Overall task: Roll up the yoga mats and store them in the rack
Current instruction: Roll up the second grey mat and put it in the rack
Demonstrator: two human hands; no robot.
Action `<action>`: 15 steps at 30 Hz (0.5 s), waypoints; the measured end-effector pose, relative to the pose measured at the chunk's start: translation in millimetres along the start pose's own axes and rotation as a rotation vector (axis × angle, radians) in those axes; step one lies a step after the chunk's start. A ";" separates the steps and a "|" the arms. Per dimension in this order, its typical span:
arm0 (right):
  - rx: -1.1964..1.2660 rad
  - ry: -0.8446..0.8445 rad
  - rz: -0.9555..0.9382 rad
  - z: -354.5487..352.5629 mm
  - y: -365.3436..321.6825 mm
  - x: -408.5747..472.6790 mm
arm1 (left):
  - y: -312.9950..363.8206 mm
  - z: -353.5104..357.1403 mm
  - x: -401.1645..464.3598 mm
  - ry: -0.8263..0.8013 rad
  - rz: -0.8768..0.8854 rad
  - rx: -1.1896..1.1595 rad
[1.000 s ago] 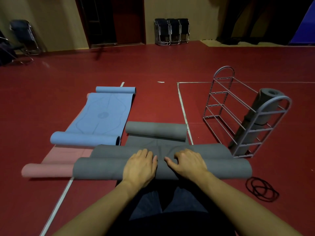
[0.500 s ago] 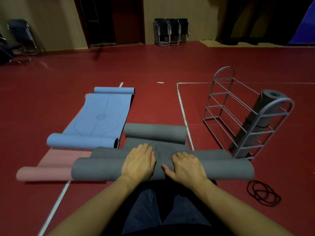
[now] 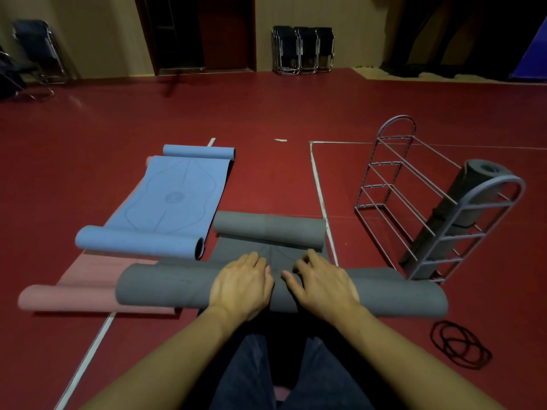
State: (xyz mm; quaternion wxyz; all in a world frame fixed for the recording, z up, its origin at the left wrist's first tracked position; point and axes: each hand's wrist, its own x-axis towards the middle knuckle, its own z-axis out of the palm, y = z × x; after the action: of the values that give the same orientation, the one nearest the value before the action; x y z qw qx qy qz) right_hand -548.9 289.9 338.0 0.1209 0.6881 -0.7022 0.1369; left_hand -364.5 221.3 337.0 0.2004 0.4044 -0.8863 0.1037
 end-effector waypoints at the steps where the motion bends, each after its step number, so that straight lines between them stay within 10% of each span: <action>1: -0.019 0.048 0.000 2.5 -1.3 -2.1 | -0.3 -1.3 2.4 -0.035 -0.005 0.007; 9: -0.154 0.103 -0.011 10.5 -3.9 -7.3 | -3.6 -9.4 32.8 -0.298 -0.105 -0.069; 15: -0.139 0.023 -0.053 8.2 10.7 16.7 | -2.4 -4.4 24.1 -0.066 -0.070 -0.086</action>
State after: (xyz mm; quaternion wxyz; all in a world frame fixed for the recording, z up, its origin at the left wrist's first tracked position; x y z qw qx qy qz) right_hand -559.9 271.5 336.0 0.1798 0.6949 -0.6901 0.0924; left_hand -375.8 205.0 351.6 0.1919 0.4294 -0.8814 0.0449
